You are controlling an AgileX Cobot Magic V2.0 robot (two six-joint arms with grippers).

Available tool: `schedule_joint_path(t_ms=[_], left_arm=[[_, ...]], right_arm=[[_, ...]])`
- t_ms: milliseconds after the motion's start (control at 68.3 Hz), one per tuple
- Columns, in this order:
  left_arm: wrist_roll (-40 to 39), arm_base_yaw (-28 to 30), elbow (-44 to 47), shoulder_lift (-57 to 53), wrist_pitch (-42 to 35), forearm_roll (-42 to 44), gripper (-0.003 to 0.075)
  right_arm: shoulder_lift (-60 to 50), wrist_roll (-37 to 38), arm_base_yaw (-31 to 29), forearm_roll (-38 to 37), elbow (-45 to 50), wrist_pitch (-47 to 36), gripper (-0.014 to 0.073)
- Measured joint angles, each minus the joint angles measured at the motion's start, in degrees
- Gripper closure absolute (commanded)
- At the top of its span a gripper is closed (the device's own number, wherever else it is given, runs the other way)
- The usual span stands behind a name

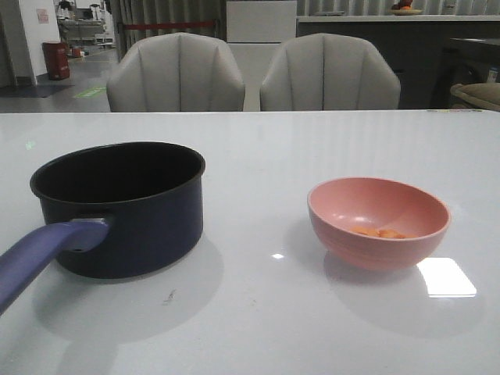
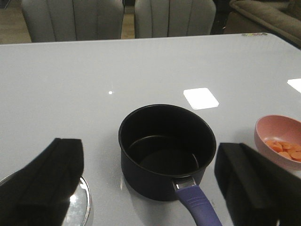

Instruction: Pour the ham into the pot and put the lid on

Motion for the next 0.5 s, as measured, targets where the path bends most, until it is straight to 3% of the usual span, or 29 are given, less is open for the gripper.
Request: schedule_joint_path(t_ms=[234,498], left_arm=[[0.00,-0.35,11.00,-17.98,-6.35,0.38,0.0115],[0.00,-0.35,14.12,-20.80,-10.31,0.25,0.0115]], right_arm=[[0.00,0.00,0.00,0.00,0.00,0.00,0.0424],[0.00,0.00,0.00,0.00,0.08,-0.82,0.0424]])
